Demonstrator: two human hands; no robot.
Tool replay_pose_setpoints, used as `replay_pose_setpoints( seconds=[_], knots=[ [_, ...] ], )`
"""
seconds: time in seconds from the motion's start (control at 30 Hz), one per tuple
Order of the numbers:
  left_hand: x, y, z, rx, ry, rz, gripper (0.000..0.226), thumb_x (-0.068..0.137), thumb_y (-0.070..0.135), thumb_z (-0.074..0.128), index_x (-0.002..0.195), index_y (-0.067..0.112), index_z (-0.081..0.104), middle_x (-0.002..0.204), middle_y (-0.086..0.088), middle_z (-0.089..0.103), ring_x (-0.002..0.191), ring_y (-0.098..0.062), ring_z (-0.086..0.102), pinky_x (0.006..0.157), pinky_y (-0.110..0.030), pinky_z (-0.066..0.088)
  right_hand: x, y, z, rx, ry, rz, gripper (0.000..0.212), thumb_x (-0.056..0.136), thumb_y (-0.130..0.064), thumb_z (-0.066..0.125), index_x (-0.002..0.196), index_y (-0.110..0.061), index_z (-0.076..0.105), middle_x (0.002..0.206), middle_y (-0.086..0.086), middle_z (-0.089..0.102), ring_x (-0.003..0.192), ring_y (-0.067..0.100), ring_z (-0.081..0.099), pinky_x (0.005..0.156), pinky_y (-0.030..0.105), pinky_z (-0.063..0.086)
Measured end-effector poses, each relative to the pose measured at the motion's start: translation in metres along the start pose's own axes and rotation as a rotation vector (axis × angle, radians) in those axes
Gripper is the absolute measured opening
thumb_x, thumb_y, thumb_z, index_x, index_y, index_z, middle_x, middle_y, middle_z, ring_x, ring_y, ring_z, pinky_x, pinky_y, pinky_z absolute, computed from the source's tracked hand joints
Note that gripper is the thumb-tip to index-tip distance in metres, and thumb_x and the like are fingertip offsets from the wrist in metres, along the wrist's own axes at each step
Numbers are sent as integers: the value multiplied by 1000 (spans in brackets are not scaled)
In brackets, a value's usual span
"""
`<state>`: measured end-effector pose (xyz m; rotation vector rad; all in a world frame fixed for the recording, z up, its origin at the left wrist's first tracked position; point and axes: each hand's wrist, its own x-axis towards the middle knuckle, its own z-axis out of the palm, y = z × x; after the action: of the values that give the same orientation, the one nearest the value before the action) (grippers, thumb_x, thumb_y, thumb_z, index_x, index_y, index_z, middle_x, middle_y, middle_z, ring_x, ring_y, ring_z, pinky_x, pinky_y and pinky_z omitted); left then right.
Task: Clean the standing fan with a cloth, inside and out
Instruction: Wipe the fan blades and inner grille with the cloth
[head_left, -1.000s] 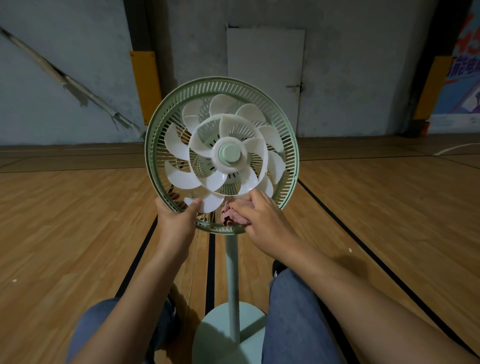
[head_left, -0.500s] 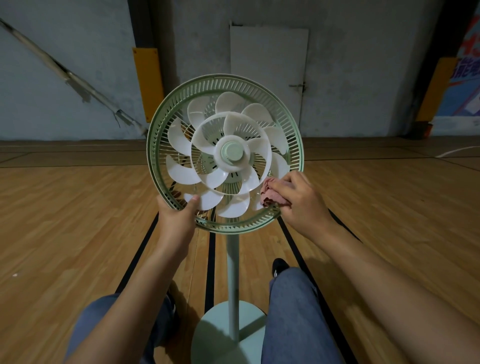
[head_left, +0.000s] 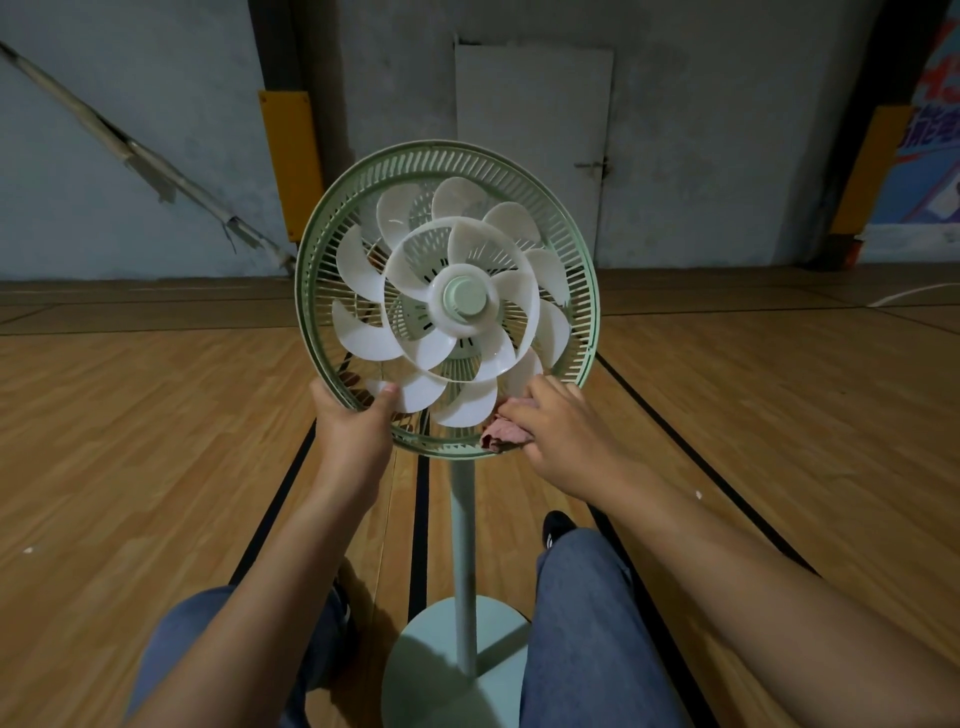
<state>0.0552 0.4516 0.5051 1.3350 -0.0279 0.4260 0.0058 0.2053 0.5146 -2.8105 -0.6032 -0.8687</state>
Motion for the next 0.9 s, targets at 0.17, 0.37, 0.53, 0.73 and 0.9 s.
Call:
replay_pose_setpoints(
  seconds=[0.17,0.37,0.53,0.73,0.9],
  knots=[
    [1,2,-3,-26,-14,-40,50,99,13,76,124,45,47,125,6,68,114,-20,71,97,-53,62,6,7,-8,-15,88,0,49,83,2,72,129,-15,71,106,4,51,103,25,50,89,40,44],
    [2,-3,-6,-2,-14,-40,52,97,17,79,136,34,48,121,7,68,112,-19,72,89,-45,63,16,17,-18,-122,175,-65,57,74,16,64,124,-8,73,108,13,55,105,34,54,85,45,49],
    [2,-4,-5,21,5,-24,49,97,22,79,112,56,46,119,11,66,108,-15,70,82,-37,60,12,11,-8,-83,89,-7,57,76,6,72,131,-12,71,111,11,53,108,32,51,90,43,46],
    [0,-2,-2,22,17,-10,56,98,20,77,104,64,43,119,13,66,109,-12,68,80,-33,58,5,5,-1,-17,-13,-13,47,86,-7,73,131,-21,70,111,2,48,110,24,47,93,45,45],
    [1,-3,-4,16,10,-28,51,99,16,77,121,50,47,121,11,66,112,-16,69,94,-49,62,2,13,-8,-96,-27,-143,52,83,-3,76,131,-22,72,110,6,52,108,28,50,87,45,45]
  ],
)
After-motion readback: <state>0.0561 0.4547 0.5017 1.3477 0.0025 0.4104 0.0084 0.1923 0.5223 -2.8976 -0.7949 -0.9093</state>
